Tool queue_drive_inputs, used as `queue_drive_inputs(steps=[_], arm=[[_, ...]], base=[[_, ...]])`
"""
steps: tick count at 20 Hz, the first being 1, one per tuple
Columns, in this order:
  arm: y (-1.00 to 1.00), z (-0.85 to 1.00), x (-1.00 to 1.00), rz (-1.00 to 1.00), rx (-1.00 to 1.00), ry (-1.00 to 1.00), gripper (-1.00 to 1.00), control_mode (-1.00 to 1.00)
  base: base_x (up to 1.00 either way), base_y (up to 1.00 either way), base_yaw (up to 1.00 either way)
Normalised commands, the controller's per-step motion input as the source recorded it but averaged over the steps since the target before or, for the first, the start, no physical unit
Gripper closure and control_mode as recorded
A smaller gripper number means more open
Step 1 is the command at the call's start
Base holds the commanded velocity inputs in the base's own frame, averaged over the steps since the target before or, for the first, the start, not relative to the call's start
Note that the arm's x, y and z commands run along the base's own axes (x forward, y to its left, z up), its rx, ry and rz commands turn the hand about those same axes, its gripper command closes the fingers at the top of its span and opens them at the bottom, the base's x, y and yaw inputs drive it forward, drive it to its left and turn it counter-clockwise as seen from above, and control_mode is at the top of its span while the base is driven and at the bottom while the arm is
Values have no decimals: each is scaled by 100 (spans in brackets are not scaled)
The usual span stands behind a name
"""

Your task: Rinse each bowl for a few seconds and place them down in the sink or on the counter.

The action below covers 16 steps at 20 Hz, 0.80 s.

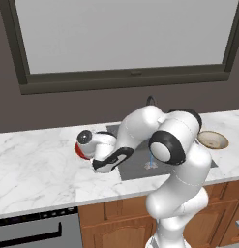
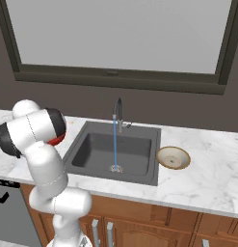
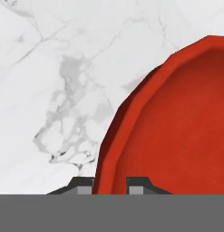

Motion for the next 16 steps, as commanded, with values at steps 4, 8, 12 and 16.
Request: queue_drive_inputs(steps=[4,8,12,16], arm=[[22,-17,0,5,3,4,100,-100],[27,-17,0,4,2,4,100,-100],[31,-18,0,3,2,4,100,-100],[33,-20,0,3,2,4,100,-100]], base=[[0,0,0],[0,0,0],[0,0,0],[0,0,0]])
